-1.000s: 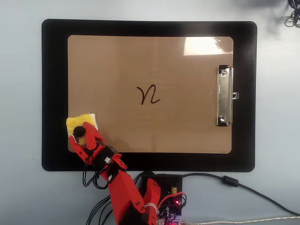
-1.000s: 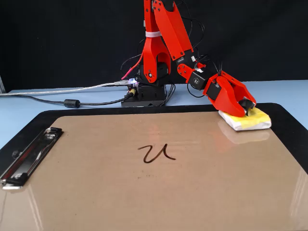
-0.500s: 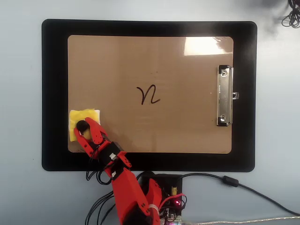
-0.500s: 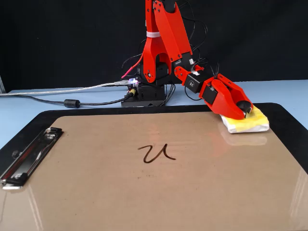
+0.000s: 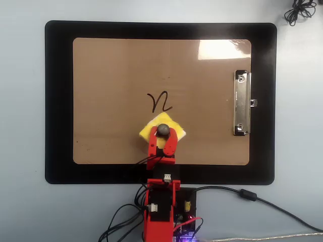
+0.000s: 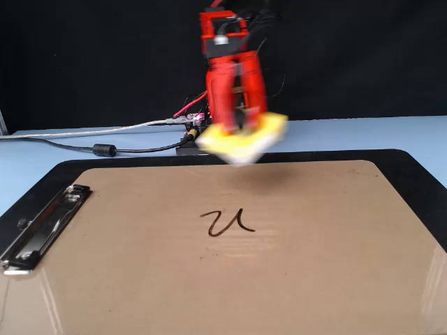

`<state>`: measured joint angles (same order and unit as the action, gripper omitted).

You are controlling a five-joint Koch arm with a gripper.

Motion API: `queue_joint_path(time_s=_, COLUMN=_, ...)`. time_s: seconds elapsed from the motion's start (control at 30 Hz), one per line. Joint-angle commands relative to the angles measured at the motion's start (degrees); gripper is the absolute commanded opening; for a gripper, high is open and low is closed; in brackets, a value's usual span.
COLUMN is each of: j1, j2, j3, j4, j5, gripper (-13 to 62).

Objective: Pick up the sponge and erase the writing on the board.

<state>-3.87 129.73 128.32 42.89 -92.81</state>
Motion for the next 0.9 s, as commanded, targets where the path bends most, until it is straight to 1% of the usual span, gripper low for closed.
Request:
queue_joint_path(time_s=0.0, j1=4.9, j2=-5.0, j3=-2.3, j4=-6.8, j5=5.0, gripper=-8.0)
queue_joint_path(time_s=0.07, j1=7.4, j2=-10.3, j3=-2.1, j4=-13.9, j5=5.0, gripper=-8.0)
queue_joint_path(time_s=0.17, j1=7.6, j2=-18.4, j3=-1.5, j4=-24.0, j5=4.9, gripper=-8.0)
queue_joint_path(time_s=0.23, j1=7.6, j2=-21.6, j3=-1.2, j4=-27.3, j5=4.7, gripper=-8.0)
queue_joint_path(time_s=0.43, j1=7.2, j2=-21.5, j3=4.2, j4=-29.4, j5=2.8, gripper=-8.0)
queue_joint_path(time_s=0.53, j1=7.0, j2=-22.9, j3=5.7, j4=-37.4, j5=2.5, gripper=-8.0)
queue_joint_path(time_s=0.57, j1=6.8, j2=-24.9, j3=5.5, j4=-40.4, j5=2.5, gripper=-8.0)
queue_joint_path(time_s=0.63, j1=6.2, j2=-32.3, j3=4.8, j4=-46.2, j5=2.2, gripper=-8.0)
queue_joint_path(time_s=0.73, j1=5.6, j2=-42.7, j3=-2.7, j4=-53.0, j5=1.8, gripper=-8.0)
queue_joint_path(time_s=0.8, j1=5.4, j2=-46.9, j3=-6.8, j4=-53.5, j5=1.7, gripper=-8.0)
queue_joint_path(time_s=0.87, j1=5.4, j2=-47.7, j3=-7.5, j4=-53.5, j5=1.4, gripper=-8.0)
